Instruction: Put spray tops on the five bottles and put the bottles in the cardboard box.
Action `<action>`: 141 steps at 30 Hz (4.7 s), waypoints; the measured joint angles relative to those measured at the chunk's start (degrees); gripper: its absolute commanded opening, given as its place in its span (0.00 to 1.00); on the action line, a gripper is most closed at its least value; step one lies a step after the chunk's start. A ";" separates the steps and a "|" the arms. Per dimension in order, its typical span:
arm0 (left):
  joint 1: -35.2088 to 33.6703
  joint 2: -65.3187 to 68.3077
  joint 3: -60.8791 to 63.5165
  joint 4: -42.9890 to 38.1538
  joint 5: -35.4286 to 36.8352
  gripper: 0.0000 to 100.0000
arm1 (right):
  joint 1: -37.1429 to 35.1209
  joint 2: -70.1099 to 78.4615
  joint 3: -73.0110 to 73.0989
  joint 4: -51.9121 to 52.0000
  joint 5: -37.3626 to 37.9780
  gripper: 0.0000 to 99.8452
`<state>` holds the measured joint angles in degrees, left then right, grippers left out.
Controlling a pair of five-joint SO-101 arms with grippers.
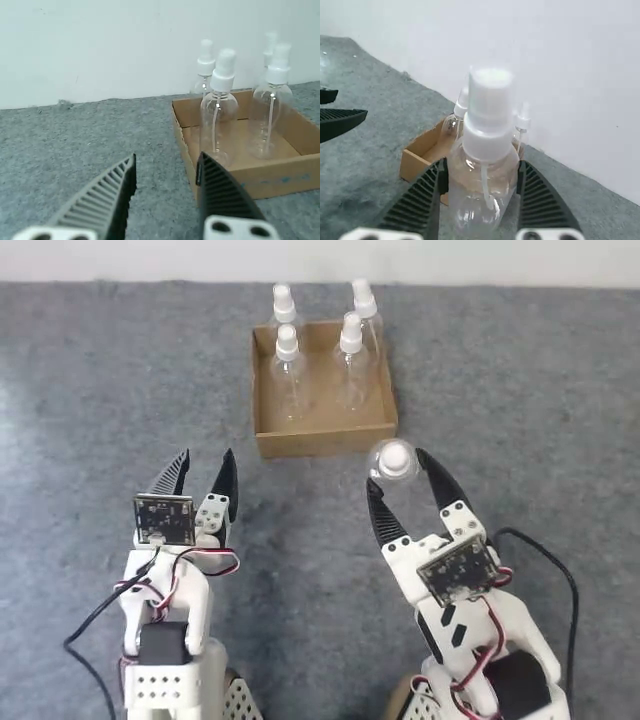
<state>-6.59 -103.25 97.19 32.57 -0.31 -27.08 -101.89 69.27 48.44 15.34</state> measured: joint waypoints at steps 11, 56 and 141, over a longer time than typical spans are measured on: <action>0.00 0.00 0.00 0.00 0.00 0.18 | 0.18 6.86 -11.87 0.00 -1.58 0.07; 0.09 0.00 0.00 0.00 -0.09 0.18 | 5.63 74.64 -20.84 -43.69 -1.67 0.07; 0.09 0.00 0.00 0.00 -0.09 0.18 | 8.00 102.68 -30.59 -51.25 -1.85 0.08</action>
<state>-6.51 -103.25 97.19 32.57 -0.40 -19.08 0.79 38.68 -2.81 13.49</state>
